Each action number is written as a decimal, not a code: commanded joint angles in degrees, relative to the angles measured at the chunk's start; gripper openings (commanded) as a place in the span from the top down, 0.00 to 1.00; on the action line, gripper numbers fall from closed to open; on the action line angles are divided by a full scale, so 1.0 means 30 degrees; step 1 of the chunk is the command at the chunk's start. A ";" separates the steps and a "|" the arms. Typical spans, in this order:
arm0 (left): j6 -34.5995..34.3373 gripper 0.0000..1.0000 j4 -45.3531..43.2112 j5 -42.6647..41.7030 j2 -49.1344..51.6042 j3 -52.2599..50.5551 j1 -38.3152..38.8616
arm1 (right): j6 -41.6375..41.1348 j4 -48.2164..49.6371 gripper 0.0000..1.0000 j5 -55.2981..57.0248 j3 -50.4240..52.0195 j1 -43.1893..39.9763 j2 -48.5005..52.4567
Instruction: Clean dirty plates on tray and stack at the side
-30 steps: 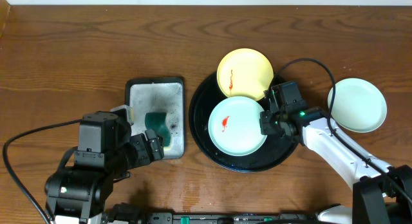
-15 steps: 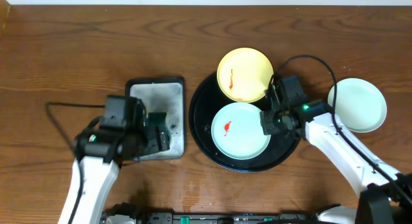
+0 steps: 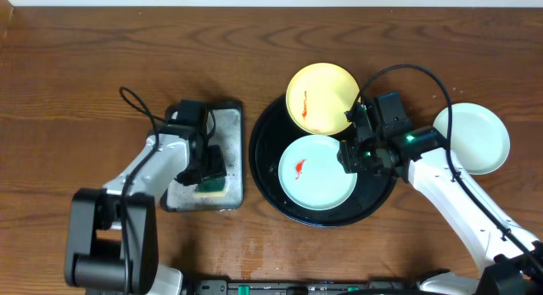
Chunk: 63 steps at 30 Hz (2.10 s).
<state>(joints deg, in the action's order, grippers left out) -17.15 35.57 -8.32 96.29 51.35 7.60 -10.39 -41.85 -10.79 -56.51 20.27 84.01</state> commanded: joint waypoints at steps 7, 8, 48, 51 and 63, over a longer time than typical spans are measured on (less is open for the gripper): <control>-0.0233 0.93 -0.0481 0.0852 0.0903 0.0131 -0.0015 | -0.0306 -0.0211 0.52 -0.0372 -0.0204 0.0029 -0.0146; -0.0233 0.93 -0.0117 0.0852 0.0685 0.0306 -0.0015 | -0.0306 -0.0211 0.52 -0.0372 -0.0204 0.0029 -0.0146; 0.0831 0.51 0.1960 0.1625 -0.3184 0.1712 -0.0044 | -0.0299 -0.0073 0.53 -0.0364 -0.0204 0.0029 -0.0146; 0.0605 0.51 0.3825 0.1341 -0.4204 0.1690 -0.0044 | -0.0299 -0.0073 0.53 -0.0364 -0.0204 0.0029 -0.0146; 0.0612 0.48 0.1537 -0.0080 -0.3126 -0.2586 -0.0044 | -0.0299 -0.0044 0.52 -0.0364 -0.0204 0.0029 -0.0146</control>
<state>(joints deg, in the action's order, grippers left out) -15.16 42.65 -7.79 85.21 47.07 7.60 -10.48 -42.15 -11.18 -56.51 20.27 84.01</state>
